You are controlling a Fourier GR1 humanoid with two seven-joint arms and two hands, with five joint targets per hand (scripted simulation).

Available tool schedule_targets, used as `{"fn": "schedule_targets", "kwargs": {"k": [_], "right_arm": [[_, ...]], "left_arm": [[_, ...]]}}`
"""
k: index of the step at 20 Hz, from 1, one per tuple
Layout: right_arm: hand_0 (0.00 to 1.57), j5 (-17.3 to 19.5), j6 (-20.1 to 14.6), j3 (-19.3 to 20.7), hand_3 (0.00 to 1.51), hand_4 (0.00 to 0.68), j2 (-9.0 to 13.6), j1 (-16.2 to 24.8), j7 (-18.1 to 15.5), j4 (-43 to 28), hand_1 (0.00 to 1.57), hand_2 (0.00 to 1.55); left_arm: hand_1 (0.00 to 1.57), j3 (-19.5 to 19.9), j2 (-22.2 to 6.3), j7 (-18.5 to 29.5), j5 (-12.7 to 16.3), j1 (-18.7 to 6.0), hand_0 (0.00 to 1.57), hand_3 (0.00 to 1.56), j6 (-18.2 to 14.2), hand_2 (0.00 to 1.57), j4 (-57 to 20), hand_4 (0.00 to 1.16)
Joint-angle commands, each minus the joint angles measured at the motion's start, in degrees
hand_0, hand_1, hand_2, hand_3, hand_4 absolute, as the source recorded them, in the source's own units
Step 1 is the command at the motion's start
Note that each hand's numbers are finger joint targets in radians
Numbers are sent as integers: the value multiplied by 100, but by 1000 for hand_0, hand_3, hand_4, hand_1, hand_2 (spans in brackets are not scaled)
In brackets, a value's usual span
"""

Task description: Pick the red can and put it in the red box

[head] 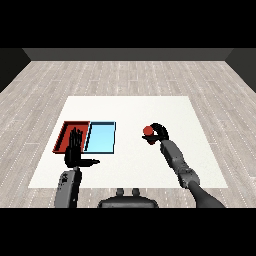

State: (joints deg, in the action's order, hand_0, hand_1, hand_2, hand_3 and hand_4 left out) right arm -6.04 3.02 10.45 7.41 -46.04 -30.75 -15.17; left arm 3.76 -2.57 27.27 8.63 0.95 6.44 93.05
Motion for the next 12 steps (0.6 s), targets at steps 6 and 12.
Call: {"fn": "schedule_targets", "kwargs": {"k": [6, 12], "right_arm": [[1548, 184, -377, -195, 1411, 558, -261, 397, 110, -427, 1548, 1475], [1539, 88, -228, -109, 1388, 581, -22, 273, 120, -914, 1539, 1469]], "left_arm": [[0, -101, 75, -135, -26, -76, 0, 0, -36, 0, -41, 0], [0, -80, 139, 47, -113, -195, 0, 0, -133, 0, -188, 0]]}}
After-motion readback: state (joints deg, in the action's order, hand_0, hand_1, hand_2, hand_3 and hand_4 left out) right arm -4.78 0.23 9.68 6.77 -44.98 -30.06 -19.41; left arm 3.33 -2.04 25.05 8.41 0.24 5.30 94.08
